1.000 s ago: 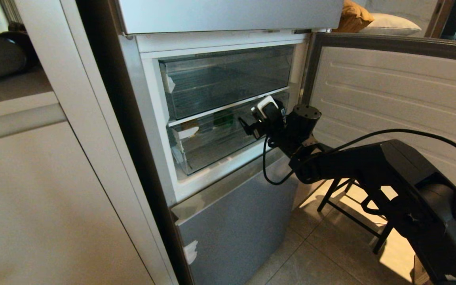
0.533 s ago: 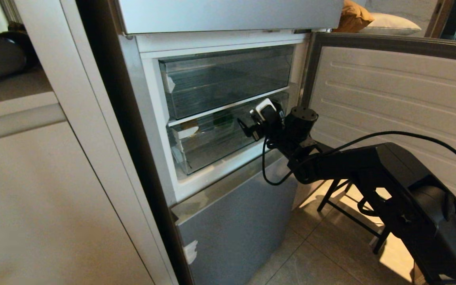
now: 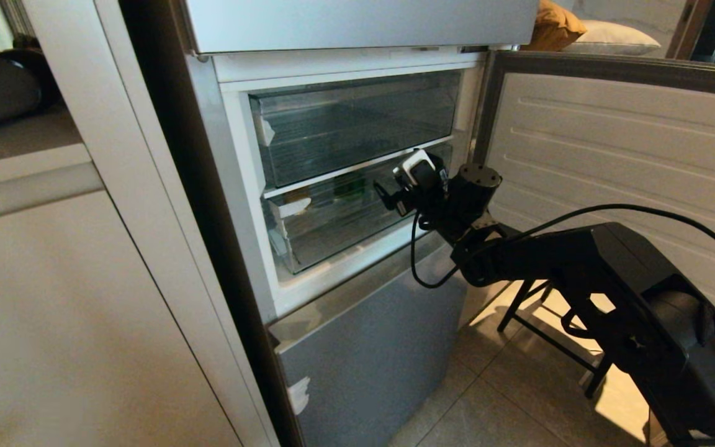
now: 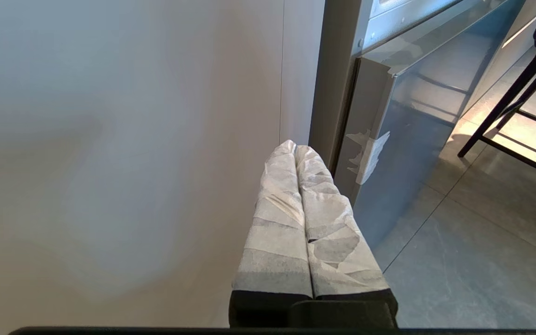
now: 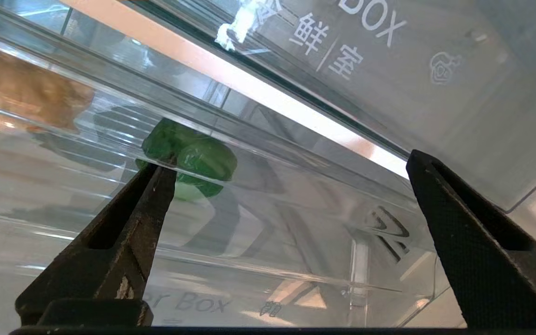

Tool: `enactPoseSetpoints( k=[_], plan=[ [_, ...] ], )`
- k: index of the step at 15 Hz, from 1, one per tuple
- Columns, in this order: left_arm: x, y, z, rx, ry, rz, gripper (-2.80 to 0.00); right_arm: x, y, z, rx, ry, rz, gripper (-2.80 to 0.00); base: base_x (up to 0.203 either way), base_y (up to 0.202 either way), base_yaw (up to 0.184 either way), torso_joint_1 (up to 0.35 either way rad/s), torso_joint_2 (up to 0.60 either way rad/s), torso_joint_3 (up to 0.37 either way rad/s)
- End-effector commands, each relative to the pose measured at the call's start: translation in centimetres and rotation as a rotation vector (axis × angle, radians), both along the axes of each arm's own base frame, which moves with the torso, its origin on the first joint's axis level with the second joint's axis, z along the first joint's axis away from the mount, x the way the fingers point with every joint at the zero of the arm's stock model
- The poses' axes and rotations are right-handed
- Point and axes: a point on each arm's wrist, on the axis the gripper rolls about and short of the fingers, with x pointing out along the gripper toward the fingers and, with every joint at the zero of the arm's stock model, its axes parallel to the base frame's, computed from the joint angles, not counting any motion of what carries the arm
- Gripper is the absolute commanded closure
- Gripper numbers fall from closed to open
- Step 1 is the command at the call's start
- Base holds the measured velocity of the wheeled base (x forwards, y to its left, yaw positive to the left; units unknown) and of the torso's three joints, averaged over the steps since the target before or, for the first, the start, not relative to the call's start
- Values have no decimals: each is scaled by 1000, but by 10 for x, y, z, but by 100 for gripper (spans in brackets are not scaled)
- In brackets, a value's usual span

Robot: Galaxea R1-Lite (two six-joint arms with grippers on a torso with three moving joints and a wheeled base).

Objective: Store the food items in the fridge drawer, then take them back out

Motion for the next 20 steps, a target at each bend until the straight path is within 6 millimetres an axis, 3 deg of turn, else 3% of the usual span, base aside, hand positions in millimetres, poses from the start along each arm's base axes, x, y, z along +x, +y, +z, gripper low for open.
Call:
enactPoseSetpoints(
  k=[1, 12, 20],
  plan=[
    [0, 0, 0, 0, -1, 1, 0, -2, -1, 7, 5, -19, -1, -280, 0, 0, 0, 0, 0, 0],
    [0, 0, 0, 0, 0, 1, 0, -10, 6, 12, -16, -112, -13, -280, 0, 0, 0, 0, 0, 0],
    [0, 0, 0, 0, 0, 1, 0, -37, 9, 7, -49, -58, -28, -280, 0, 0, 0, 0, 0, 0]
  ],
)
